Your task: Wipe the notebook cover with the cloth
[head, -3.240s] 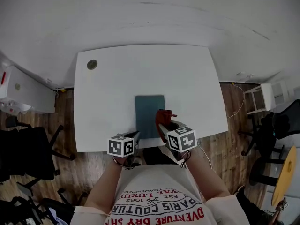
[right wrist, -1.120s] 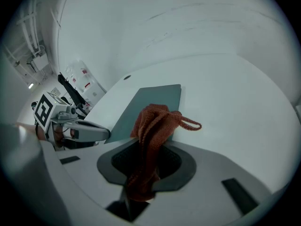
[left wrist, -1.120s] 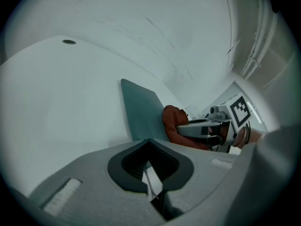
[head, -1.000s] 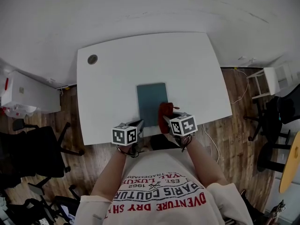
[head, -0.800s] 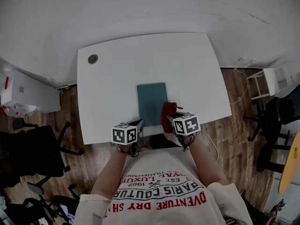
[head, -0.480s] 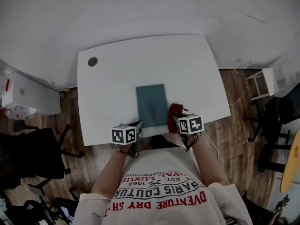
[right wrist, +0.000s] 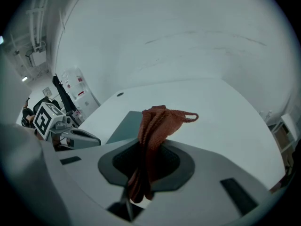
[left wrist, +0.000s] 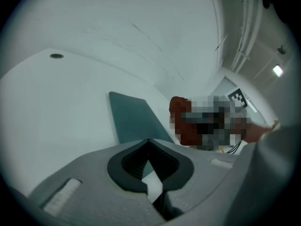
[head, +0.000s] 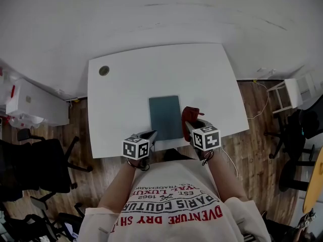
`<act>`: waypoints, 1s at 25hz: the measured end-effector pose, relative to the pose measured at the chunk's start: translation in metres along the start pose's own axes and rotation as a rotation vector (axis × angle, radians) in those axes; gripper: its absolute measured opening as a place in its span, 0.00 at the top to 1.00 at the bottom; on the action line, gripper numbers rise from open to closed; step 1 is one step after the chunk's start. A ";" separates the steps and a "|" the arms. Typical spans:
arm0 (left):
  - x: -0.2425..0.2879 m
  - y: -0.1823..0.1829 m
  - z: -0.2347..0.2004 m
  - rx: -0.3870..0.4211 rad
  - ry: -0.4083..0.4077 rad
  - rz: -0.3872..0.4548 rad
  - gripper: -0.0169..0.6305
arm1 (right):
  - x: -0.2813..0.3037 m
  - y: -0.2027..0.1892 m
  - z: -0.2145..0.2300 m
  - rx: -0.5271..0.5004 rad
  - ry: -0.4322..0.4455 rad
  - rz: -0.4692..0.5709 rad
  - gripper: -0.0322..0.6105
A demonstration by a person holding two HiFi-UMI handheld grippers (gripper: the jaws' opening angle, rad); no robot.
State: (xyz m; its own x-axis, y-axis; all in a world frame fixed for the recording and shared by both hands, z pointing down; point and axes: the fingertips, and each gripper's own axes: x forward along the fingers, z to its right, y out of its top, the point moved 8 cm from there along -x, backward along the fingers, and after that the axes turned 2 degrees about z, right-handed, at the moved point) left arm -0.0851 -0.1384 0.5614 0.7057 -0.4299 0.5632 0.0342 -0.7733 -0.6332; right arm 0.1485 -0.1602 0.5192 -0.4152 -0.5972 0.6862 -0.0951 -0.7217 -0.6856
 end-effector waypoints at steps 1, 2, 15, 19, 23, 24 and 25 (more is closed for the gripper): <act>-0.002 0.007 0.005 0.029 -0.002 0.022 0.96 | -0.001 0.006 -0.004 -0.023 0.003 0.023 0.82; -0.005 0.016 0.010 0.060 -0.001 0.043 0.96 | -0.003 0.012 -0.008 -0.043 0.010 0.044 0.82; -0.069 0.122 0.065 0.426 0.075 0.482 0.96 | -0.045 0.087 -0.045 -0.223 0.056 0.397 0.82; -0.088 0.138 0.080 0.488 0.067 0.569 0.96 | -0.060 0.096 -0.049 -0.317 0.022 0.485 0.82; -0.093 0.142 0.090 0.503 0.091 0.587 0.96 | -0.066 0.094 -0.052 -0.390 0.028 0.496 0.82; -0.092 0.141 0.091 0.508 0.093 0.583 0.96 | -0.067 0.094 -0.052 -0.391 0.030 0.495 0.82; -0.090 0.140 0.092 0.513 0.094 0.577 0.96 | -0.067 0.093 -0.052 -0.388 0.029 0.493 0.83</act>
State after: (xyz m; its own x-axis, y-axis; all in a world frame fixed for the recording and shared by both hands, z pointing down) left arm -0.0793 -0.1653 0.3731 0.6497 -0.7538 0.0981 0.0195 -0.1126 -0.9935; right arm 0.1203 -0.1690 0.3969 -0.5182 -0.8137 0.2633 -0.2049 -0.1808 -0.9619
